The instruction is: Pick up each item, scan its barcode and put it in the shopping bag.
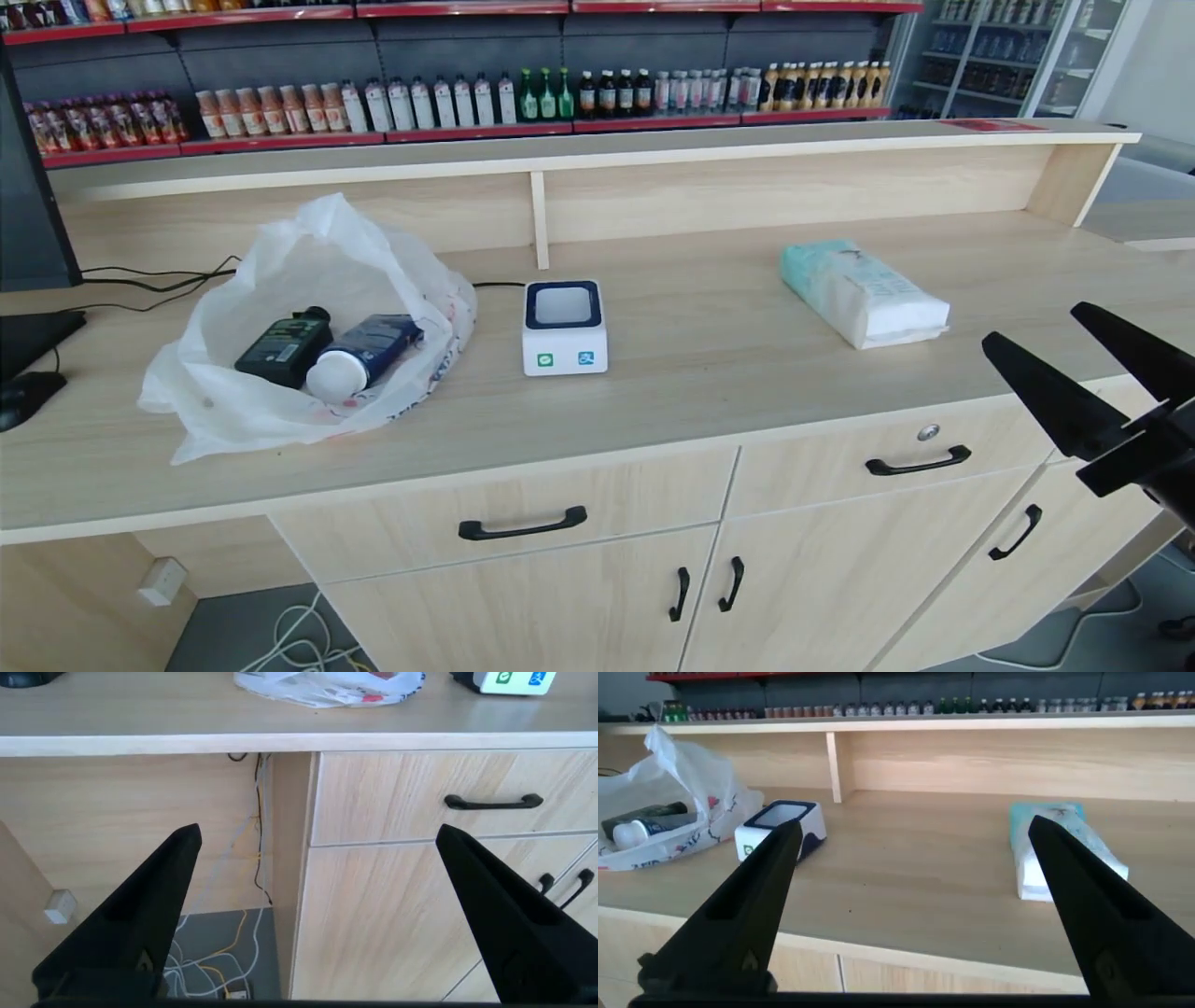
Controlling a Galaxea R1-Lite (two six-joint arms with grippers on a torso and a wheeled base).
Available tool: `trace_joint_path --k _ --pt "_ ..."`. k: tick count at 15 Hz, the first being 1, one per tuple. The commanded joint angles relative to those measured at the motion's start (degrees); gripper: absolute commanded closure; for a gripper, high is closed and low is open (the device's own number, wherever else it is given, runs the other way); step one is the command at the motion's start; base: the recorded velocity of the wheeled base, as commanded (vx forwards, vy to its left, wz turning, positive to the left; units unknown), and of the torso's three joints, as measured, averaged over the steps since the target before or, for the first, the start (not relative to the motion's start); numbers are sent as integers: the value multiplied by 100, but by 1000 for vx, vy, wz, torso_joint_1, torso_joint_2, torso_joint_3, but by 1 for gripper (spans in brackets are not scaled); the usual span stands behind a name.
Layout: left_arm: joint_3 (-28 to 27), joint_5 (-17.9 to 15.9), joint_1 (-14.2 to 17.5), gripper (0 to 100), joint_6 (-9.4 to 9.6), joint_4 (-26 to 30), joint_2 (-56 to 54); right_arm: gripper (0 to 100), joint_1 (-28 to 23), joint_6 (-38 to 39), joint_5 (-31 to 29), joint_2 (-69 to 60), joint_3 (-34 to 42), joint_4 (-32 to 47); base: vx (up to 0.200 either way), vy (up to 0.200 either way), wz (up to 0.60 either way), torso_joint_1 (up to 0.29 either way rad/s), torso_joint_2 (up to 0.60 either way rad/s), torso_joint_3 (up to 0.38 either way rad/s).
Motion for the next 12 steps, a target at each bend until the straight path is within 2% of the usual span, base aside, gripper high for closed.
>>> trace_joint_path --k 1,3,7,12 --pt "0 1 2 0 -7 -2 -1 0 2 -3 -3 -1 -1 -3 0 -200 0 2 7 2" --pt "0 1 2 0 -7 -2 -1 0 2 -12 -12 16 -1 -3 0 -200 0 2 5 5" --pt "0 1 2 0 -7 -2 -1 0 46 -21 -21 16 -1 -3 0 -200 600 5 4 4" --pt "0 1 2 0 -7 -2 -1 0 73 -38 -12 60 -1 24 0 -200 0 1 4 1"
